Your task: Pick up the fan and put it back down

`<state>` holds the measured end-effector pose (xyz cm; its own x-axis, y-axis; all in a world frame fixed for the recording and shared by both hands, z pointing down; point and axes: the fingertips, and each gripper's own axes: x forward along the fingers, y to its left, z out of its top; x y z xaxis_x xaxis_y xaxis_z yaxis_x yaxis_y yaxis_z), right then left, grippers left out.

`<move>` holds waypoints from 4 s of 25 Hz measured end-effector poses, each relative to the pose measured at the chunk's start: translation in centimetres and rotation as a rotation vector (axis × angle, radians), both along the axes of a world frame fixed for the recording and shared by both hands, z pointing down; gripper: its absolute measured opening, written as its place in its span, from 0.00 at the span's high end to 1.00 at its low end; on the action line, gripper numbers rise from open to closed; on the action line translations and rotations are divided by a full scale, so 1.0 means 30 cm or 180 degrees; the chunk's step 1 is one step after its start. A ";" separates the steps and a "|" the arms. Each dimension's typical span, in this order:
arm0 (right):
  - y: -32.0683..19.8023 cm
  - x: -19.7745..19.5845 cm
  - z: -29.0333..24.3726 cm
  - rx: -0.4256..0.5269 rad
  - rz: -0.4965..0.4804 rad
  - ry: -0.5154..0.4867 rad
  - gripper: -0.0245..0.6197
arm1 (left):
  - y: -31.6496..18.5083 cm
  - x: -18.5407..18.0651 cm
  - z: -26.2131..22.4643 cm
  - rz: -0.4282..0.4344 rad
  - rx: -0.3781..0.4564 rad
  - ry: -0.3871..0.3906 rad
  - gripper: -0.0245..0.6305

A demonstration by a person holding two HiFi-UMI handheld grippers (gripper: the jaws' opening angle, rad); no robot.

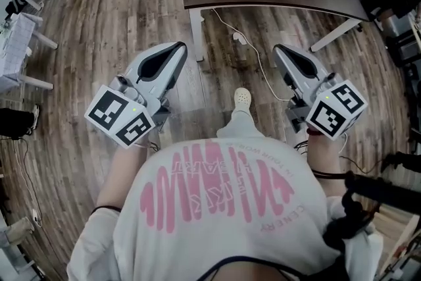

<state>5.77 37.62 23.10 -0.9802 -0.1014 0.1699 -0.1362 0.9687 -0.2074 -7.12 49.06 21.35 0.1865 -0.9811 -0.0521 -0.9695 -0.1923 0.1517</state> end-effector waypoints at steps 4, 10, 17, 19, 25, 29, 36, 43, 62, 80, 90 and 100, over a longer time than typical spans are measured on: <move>-0.025 0.010 0.018 -0.0057 0.0029 0.0005 0.95 | -0.023 0.007 0.008 -0.0009 0.0021 0.0044 0.94; -0.067 0.008 0.034 -0.0241 0.0009 -0.0098 0.95 | -0.075 0.033 0.021 0.0002 0.0012 0.0021 0.94; -0.128 -0.017 0.047 -0.0339 -0.0045 -0.0130 0.95 | -0.142 0.014 0.024 -0.0045 -0.0013 0.0052 0.94; -0.158 -0.018 0.057 -0.0396 -0.0042 -0.0136 0.95 | -0.166 0.015 0.028 -0.0045 -0.0014 0.0073 0.94; -0.297 -0.073 0.068 -0.0474 -0.0063 -0.0129 0.95 | -0.276 -0.028 0.030 -0.0100 -0.0050 0.0113 0.94; -0.389 -0.129 0.073 -0.0475 -0.0112 -0.0151 0.95 | -0.322 -0.062 0.044 -0.0175 -0.0065 0.0103 0.94; -0.583 -0.298 0.052 -0.0415 -0.0287 -0.0186 0.95 | -0.480 -0.191 0.046 -0.0345 -0.0097 0.0175 0.94; -0.824 -0.428 0.033 -0.0372 -0.0359 -0.0121 0.95 | -0.689 -0.324 0.016 -0.0494 -0.0090 0.0238 0.94; -1.323 -0.512 0.101 -0.0469 -0.0251 0.0011 0.95 | -1.188 -0.452 0.054 -0.0488 -0.0146 0.0321 0.94; -1.401 -0.414 0.161 -0.0557 -0.0058 0.0068 0.95 | -1.301 -0.434 0.086 -0.0352 -0.0146 0.0342 0.94; -1.496 -0.431 0.166 -0.0617 0.0093 0.0035 0.95 | -1.404 -0.478 0.082 -0.0245 -0.0136 0.0326 0.94; -1.675 -0.599 0.144 -0.0676 0.0090 -0.0035 0.95 | -1.580 -0.663 0.057 -0.0281 -0.0085 0.0324 0.94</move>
<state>-12.21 -12.63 27.42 -0.9794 -0.0919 0.1796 -0.1592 0.8990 -0.4081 -27.00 1.68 23.05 0.0945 -0.9947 -0.0401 -0.9618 -0.1016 0.2541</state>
